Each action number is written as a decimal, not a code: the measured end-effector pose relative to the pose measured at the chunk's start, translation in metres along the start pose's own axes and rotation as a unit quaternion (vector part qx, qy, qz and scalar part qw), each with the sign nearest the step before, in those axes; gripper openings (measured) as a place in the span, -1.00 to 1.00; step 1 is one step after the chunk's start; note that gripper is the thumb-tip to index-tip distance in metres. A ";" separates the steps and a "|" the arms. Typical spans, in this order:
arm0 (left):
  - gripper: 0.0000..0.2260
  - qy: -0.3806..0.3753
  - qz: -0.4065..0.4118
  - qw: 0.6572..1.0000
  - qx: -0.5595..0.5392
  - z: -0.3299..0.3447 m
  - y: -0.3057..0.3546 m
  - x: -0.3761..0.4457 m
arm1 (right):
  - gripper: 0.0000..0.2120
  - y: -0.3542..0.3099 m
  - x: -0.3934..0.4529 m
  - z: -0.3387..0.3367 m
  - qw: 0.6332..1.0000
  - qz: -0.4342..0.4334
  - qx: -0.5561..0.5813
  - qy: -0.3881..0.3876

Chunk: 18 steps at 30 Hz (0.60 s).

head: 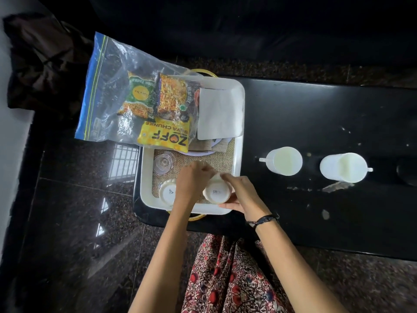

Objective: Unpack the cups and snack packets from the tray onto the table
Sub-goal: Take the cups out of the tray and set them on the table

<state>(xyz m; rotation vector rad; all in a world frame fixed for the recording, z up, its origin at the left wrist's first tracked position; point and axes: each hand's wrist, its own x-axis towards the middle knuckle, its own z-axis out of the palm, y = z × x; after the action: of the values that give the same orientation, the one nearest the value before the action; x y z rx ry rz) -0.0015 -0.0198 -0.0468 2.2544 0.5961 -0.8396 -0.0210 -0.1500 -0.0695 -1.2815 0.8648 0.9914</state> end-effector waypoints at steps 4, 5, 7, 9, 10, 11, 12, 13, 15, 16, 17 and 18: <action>-0.60 -0.051 0.021 0.993 -0.106 0.010 0.019 -0.008 | -0.58 -0.004 -0.023 -0.034 0.996 -0.067 0.065 0.014; -0.53 -0.068 0.013 0.988 -0.142 0.015 0.025 -0.010 | -0.64 -0.002 -0.029 -0.045 0.993 -0.090 0.076 0.015; -0.64 -0.132 0.034 0.969 -0.206 0.022 0.036 -0.015 | -0.72 0.004 -0.037 -0.067 0.986 -0.141 0.092 0.015; -0.91 -0.194 0.079 0.947 -0.244 0.031 0.044 -0.020 | -0.69 0.009 -0.045 -0.088 0.977 -0.194 0.084 0.020; -0.95 -0.208 0.094 0.937 -0.263 0.034 0.047 -0.023 | -0.63 0.011 -0.048 -0.097 0.973 -0.220 0.071 0.023; -0.88 -0.212 0.106 0.932 -0.274 0.038 0.047 -0.024 | -0.57 0.013 -0.051 -0.107 0.968 -0.244 0.050 0.024; -0.79 -0.211 0.119 0.929 -0.281 0.042 0.048 -0.026 | -0.52 0.015 -0.053 -0.115 0.963 -0.266 0.025 0.019; -0.71 -0.205 0.129 0.928 -0.282 0.047 0.048 -0.026 | -0.48 0.016 -0.054 -0.123 0.958 -0.286 -0.006 0.009; -0.62 -0.197 0.146 0.930 -0.275 0.057 0.047 -0.029 | -0.42 0.021 -0.055 -0.135 0.946 -0.316 -0.068 -0.002; -0.60 -0.193 0.152 0.931 -0.269 0.062 0.046 -0.031 | -0.39 0.024 -0.054 -0.140 0.941 -0.324 -0.095 0.002; -0.57 -0.187 0.157 0.934 -0.260 0.069 0.044 -0.032 | -0.37 0.027 -0.053 -0.144 0.936 -0.329 -0.121 0.010; -0.54 -0.182 0.162 0.937 -0.252 0.075 0.043 -0.033 | -0.33 0.030 -0.052 -0.148 0.931 -0.333 -0.150 0.018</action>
<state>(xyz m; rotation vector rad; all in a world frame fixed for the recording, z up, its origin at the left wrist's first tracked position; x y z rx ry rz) -0.0289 -0.1082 -0.0494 1.6182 0.2182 -0.7985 -0.0641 -0.3019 -0.0477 -1.7011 0.2551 0.5599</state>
